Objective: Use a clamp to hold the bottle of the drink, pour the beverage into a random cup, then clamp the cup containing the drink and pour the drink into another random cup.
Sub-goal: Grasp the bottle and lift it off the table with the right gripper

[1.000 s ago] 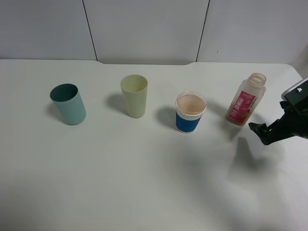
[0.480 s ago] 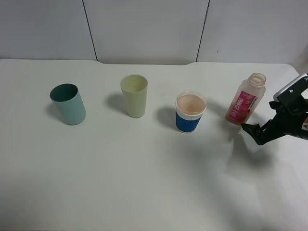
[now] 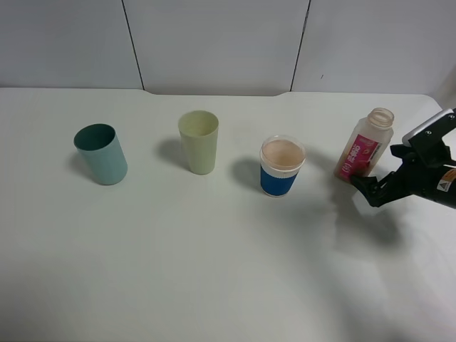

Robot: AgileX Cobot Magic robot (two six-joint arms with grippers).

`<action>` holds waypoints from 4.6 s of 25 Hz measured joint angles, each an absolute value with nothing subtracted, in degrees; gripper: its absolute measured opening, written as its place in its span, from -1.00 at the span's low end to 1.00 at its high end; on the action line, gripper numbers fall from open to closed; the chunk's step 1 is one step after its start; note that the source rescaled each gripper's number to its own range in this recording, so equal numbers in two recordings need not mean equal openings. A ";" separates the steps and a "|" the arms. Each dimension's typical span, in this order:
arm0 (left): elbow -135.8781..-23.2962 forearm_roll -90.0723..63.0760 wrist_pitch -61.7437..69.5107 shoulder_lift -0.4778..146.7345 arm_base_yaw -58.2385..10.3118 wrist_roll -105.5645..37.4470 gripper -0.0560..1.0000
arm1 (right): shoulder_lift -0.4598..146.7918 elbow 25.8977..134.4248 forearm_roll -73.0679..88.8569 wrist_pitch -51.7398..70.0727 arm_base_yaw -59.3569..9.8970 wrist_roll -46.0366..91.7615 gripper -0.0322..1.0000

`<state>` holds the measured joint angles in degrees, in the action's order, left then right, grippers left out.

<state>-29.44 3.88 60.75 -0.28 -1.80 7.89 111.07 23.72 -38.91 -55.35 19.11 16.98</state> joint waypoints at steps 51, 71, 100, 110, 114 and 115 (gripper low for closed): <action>-29.44 3.88 60.75 -0.28 -1.80 7.89 1.00 | 114.69 30.30 -41.94 -59.36 13.02 7.85 1.00; -29.44 3.88 60.75 -0.28 -1.80 7.89 1.00 | 119.48 32.14 -40.46 -61.55 12.45 8.37 1.00; -29.44 3.88 60.75 -0.28 -1.80 7.89 1.00 | 120.00 32.14 -28.77 -64.04 10.38 8.20 -0.86; -29.44 3.88 60.75 -0.28 -1.80 7.89 1.00 | 120.00 32.36 -26.47 -62.84 7.98 8.20 -0.87; -29.44 3.88 60.75 -0.28 -1.80 7.89 1.00 | 120.00 32.36 -26.40 -62.84 7.98 6.18 -0.87; -29.44 3.88 60.75 -0.28 -1.80 7.89 1.00 | 120.00 32.36 -26.40 -62.84 7.98 4.74 -0.87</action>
